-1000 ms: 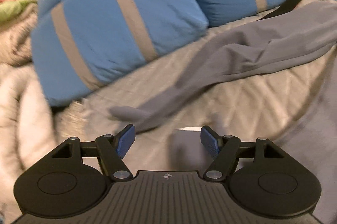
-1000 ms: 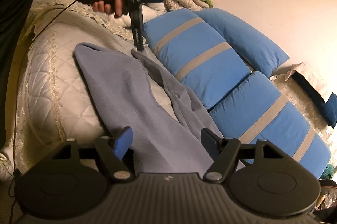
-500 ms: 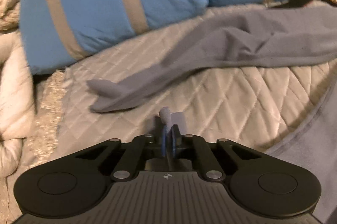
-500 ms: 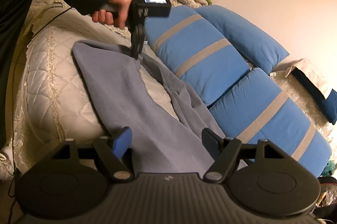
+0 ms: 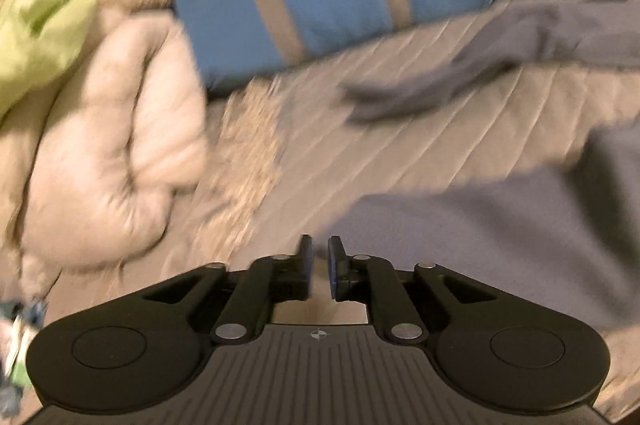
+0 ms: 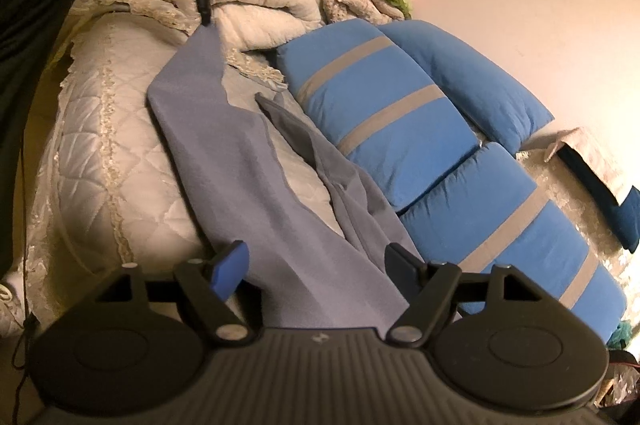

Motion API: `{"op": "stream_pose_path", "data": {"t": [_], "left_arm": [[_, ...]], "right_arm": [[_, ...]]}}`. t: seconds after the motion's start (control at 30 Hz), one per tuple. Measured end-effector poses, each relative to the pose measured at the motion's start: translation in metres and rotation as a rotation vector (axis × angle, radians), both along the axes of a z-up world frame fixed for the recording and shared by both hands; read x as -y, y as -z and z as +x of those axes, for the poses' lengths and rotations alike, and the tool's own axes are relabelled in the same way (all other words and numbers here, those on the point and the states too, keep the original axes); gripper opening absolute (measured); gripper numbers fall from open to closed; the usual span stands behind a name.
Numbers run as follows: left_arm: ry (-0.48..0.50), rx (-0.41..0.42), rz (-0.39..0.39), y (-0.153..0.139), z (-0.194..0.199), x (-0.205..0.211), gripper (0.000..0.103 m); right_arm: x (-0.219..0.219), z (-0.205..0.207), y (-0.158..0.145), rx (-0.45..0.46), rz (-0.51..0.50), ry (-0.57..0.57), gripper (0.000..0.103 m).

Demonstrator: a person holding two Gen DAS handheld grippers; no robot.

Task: Fold clothes

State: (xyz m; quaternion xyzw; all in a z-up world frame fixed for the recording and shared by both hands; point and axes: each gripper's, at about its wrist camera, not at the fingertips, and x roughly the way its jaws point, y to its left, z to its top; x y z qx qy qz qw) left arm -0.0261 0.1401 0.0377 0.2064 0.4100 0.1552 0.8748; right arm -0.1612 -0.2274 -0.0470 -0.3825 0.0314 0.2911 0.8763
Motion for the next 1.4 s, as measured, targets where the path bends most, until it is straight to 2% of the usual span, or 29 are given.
{"op": "stream_pose_path", "data": {"t": [0.03, 0.1, 0.2, 0.4, 0.53, 0.7, 0.77, 0.87, 0.9, 0.93, 1.0, 1.13, 1.4], "left_arm": [[-0.022, -0.013, 0.005, 0.003, -0.002, -0.006, 0.030], [-0.051, -0.002, -0.018, 0.003, -0.004, -0.016, 0.036], [-0.062, 0.022, -0.102, 0.000, -0.001, -0.026, 0.043], [-0.029, 0.071, -0.304, 0.001, 0.023, -0.040, 0.047], [-0.064, 0.071, -0.463, 0.014, 0.050, -0.059, 0.048], [-0.109, 0.065, -0.620, 0.024, 0.075, -0.079, 0.048], [-0.113, 0.024, -0.627, 0.029, 0.084, -0.080, 0.048], [-0.095, -0.024, -0.584, 0.035, 0.091, -0.074, 0.047], [-0.086, -0.025, -0.566, 0.036, 0.091, -0.071, 0.034], [-0.087, -0.013, -0.555, 0.034, 0.089, -0.071, 0.013], [-0.091, 0.013, -0.534, 0.030, 0.085, -0.071, 0.006], [-0.098, 0.066, -0.492, 0.023, 0.077, -0.071, 0.004], [-0.229, 0.118, -0.367, 0.012, 0.071, -0.089, 0.002]], "right_arm": [[-0.001, 0.000, 0.001, 0.000, -0.003, -0.002, 0.085], [-0.002, -0.001, 0.002, 0.001, -0.010, -0.003, 0.085], [-0.004, -0.001, 0.003, 0.001, -0.018, -0.001, 0.086], [-0.006, -0.001, 0.005, -0.005, -0.020, 0.005, 0.087], [-0.007, 0.001, 0.006, -0.011, -0.025, 0.010, 0.087], [-0.007, 0.003, 0.007, -0.018, -0.027, 0.014, 0.088], [-0.007, 0.003, 0.008, -0.021, -0.029, 0.013, 0.088], [-0.007, 0.004, 0.009, -0.023, -0.032, 0.010, 0.088], [-0.008, 0.004, 0.009, -0.024, -0.033, 0.009, 0.088], [-0.008, 0.004, 0.009, -0.025, -0.034, 0.008, 0.088], [-0.007, 0.004, 0.009, -0.025, -0.034, 0.008, 0.089], [-0.007, 0.004, 0.009, -0.023, -0.031, 0.008, 0.089], [-0.007, 0.004, 0.010, -0.020, -0.032, 0.006, 0.089]]}}
